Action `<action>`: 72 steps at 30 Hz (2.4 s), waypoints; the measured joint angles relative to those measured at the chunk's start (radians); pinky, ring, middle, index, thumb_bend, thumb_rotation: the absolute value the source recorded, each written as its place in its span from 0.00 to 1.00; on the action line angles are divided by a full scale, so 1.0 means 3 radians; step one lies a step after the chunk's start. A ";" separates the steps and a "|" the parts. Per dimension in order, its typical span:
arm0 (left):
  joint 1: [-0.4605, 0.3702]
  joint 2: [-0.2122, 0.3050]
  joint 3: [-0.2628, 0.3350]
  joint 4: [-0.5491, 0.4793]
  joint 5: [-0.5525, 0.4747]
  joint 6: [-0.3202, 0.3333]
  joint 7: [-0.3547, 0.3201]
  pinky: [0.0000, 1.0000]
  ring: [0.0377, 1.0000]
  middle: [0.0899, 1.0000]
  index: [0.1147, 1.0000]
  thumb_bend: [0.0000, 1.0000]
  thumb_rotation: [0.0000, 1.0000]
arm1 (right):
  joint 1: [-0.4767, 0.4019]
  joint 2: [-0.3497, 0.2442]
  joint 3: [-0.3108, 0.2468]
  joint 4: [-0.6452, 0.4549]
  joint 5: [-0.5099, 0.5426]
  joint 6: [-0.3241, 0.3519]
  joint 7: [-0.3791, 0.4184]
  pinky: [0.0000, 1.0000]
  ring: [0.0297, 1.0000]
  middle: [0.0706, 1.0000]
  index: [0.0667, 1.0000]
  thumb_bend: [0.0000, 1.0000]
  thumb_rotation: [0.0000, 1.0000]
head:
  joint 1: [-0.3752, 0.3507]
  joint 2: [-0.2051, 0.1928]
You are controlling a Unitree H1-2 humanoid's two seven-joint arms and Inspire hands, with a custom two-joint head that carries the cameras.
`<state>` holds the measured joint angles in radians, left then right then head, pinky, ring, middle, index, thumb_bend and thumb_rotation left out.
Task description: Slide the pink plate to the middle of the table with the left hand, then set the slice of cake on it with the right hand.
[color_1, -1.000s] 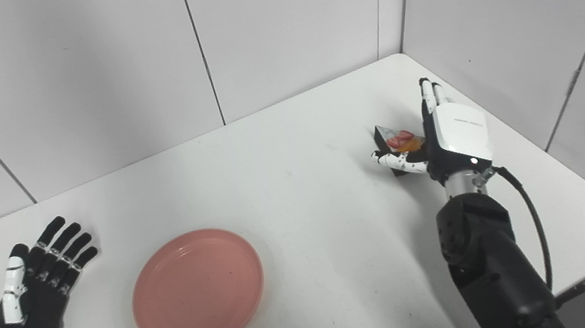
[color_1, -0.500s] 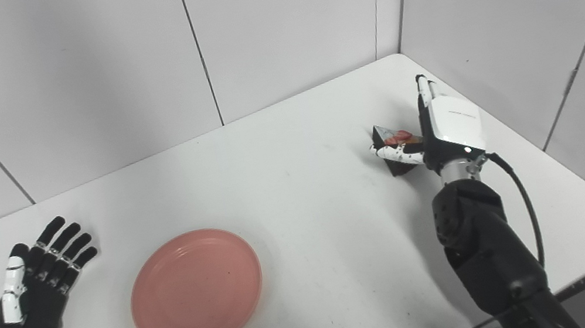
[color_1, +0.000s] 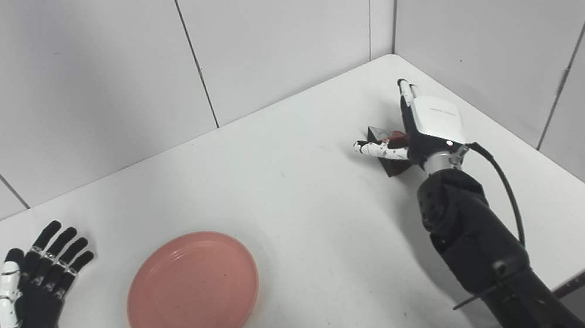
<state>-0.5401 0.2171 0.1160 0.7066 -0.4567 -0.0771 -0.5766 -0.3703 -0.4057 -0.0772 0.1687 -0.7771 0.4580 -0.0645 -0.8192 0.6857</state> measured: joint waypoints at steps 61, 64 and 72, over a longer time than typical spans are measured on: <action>0.0189 0.0044 -0.0037 -0.0422 0.0000 0.0184 0.0054 0.78 0.80 0.81 0.78 0.56 0.84 | -0.0259 0.0073 -0.0253 -0.0013 -0.0735 0.0025 0.1145 0.26 0.30 0.43 0.47 0.53 0.00 | 0.0128 0.0077; 0.0218 0.0043 -0.0037 -0.0471 0.0000 0.0197 0.0089 0.78 0.80 0.80 0.77 0.56 0.85 | -0.0229 0.0081 -0.0259 -0.0050 -0.0655 0.0025 0.1144 0.26 0.31 0.41 0.48 0.52 0.00 | 0.0143 0.0082; 0.0300 0.0046 -0.0028 -0.0586 0.0005 0.0215 0.0147 0.78 0.80 0.81 0.78 0.54 0.86 | -0.0135 0.0051 -0.0251 -0.0277 -0.0602 0.0030 0.1252 0.30 0.36 0.41 0.48 0.53 0.00 | 0.0292 0.0087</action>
<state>-0.4502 0.2308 0.1077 0.5309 -0.4552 -0.0127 -0.5325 -0.4109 -0.3906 -0.1524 0.0858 -0.9577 0.4669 0.3113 -0.7317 0.7118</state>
